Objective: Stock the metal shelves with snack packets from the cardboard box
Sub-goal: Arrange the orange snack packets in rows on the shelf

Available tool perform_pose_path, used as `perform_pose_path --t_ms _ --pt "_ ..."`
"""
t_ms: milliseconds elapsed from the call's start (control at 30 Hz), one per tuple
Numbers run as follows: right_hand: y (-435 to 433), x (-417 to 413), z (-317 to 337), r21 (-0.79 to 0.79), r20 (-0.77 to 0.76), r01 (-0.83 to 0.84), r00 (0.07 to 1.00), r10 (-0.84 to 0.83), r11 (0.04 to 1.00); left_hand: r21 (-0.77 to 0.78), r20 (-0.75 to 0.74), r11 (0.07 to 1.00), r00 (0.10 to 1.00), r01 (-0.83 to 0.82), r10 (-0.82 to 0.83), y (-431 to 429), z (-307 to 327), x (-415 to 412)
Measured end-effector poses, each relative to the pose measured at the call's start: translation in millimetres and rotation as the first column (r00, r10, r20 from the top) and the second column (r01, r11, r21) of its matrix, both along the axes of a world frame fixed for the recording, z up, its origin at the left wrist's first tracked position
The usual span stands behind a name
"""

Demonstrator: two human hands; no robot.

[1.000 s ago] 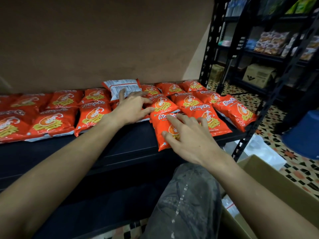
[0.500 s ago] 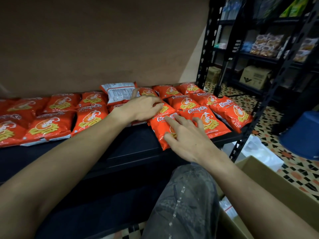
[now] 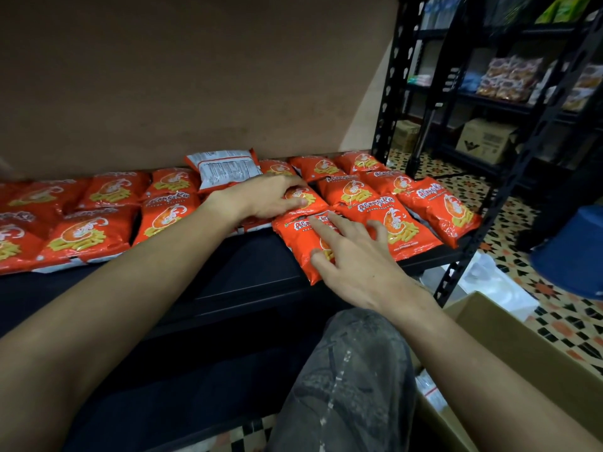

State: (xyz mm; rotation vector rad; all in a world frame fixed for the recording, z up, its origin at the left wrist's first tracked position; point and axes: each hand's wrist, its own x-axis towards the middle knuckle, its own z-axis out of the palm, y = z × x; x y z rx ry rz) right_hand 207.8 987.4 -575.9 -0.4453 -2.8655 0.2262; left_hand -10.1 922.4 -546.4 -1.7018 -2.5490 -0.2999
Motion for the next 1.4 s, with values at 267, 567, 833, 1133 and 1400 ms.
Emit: perform_pose_path --t_ms 267,567,833,1133,1400 --pt "-3 -15 0 0.043 0.009 0.009 1.0 -0.01 0.999 -0.02 0.011 1.0 1.0 0.01 -0.01 4 -3 -1" --pt "5 -14 -13 -0.057 -0.14 0.032 0.989 -0.039 0.998 0.208 0.032 0.978 0.999 0.013 -0.02 -12 -3 5" --pt "8 -7 -12 -0.017 -0.233 0.022 0.972 -0.026 1.0 0.229 -0.006 0.967 0.994 0.11 -0.111 -28 -16 32" --pt "45 9 2 -0.053 -0.329 0.155 0.93 -0.164 0.986 0.243 -0.013 0.965 0.995 0.097 -0.097 -28 -26 45" --pt "65 12 -4 -0.095 -0.21 0.261 0.938 -0.276 0.961 0.311 -0.069 0.942 0.992 0.125 -0.109 -25 -18 64"
